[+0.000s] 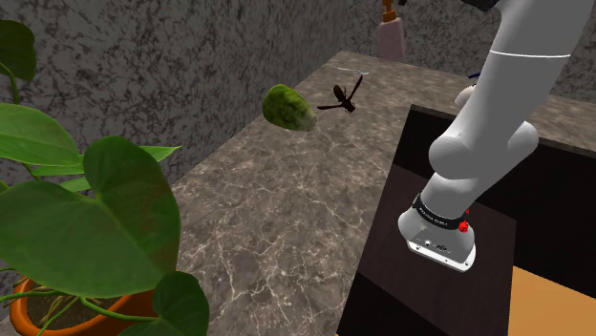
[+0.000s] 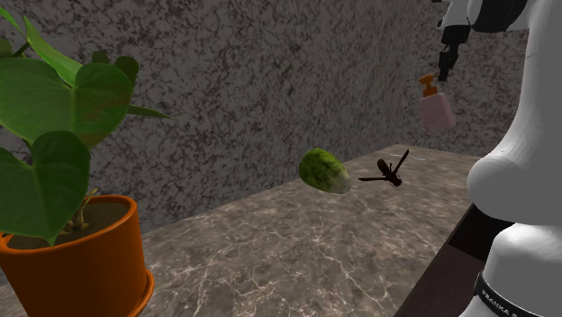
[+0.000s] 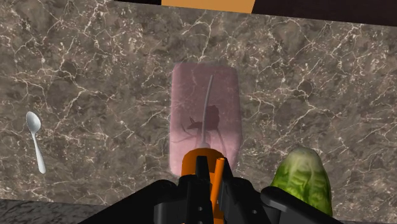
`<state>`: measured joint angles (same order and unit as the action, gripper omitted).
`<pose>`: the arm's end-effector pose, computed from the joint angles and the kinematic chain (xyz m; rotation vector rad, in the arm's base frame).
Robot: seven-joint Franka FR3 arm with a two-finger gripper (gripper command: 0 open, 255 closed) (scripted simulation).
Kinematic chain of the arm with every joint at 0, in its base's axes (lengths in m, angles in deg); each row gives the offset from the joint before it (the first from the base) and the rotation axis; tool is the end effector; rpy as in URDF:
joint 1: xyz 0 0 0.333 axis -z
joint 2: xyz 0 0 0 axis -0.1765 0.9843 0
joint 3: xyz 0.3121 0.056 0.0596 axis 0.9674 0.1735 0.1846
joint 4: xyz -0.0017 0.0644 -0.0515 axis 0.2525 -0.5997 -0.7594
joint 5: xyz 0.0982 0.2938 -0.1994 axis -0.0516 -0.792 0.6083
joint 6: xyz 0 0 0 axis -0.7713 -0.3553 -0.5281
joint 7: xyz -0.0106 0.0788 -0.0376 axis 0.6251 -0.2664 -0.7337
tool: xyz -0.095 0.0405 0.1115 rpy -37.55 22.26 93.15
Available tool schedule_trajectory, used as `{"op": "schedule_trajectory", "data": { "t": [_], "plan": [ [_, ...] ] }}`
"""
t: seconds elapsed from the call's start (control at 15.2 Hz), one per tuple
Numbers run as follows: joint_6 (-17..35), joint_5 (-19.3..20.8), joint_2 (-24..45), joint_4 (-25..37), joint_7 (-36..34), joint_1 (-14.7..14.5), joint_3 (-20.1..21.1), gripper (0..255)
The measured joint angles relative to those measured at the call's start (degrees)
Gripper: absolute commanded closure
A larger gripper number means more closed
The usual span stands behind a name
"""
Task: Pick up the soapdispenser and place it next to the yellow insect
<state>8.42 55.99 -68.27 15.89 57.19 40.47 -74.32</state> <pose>0.3790 -0.4320 0.6315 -3.1246 -0.2775 -0.1499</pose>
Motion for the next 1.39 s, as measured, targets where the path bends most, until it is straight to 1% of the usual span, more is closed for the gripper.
{"op": "schedule_trajectory", "data": {
  "t": [0.26,0.59,1.12,1.39],
  "plan": [
    [4.2,1.0,-2.2,-6.2,-0.1,-0.8,0.2,255],
    [8.6,1.7,-3.7,-11.9,-0.2,-1.4,0.4,255],
    [15.4,2.3,-5.4,-20.3,0.1,-1.9,0.6,255],
    [18.3,2.3,-5.5,-23.3,0.4,-1.9,0.6,255]
  ]
}}
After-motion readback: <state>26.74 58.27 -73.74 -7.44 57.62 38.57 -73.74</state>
